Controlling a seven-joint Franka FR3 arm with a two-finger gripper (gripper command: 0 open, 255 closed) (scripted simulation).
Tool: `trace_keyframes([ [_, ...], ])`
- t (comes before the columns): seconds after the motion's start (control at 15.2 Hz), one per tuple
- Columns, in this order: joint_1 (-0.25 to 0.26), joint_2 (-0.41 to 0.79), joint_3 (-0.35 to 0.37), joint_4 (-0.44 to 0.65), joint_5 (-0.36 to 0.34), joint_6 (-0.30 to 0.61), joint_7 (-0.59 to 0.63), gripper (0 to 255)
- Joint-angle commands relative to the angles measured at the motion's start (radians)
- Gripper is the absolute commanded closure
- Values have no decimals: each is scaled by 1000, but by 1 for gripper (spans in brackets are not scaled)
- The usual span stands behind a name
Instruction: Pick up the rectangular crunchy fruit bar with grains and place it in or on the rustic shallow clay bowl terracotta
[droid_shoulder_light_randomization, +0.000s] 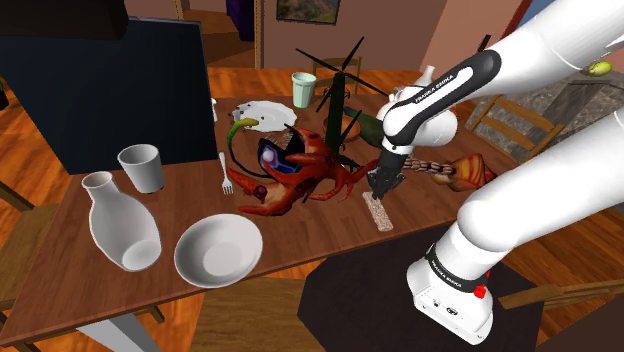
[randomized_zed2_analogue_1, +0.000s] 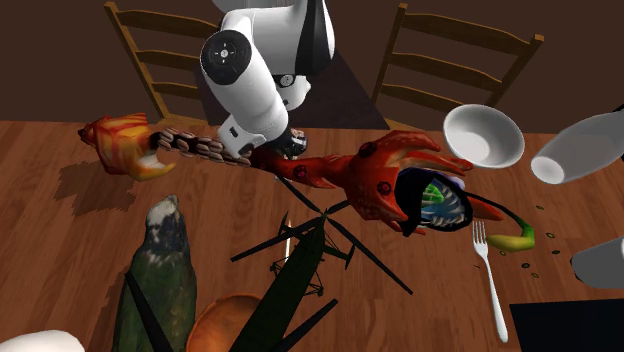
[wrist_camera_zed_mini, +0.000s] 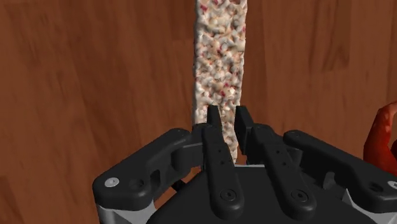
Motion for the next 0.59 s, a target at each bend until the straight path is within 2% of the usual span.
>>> trace_keyframes([
  [0.0, -14, -39, 4, 5, -19, -42, 14, 255],
  [0.13, -22, -76, 10, 11, -30, -85, 26, 255],
  [0.2, -13, -55, 9, 8, -20, -60, 22, 255],
  [0.26, -13, -55, 9, 8, -20, -60, 22, 0],
  [0.4, -19, -71, -48, -64, 29, -6, -44, 0],
  [0.53, -10, -53, -53, -70, 40, 18, -52, 0],
])
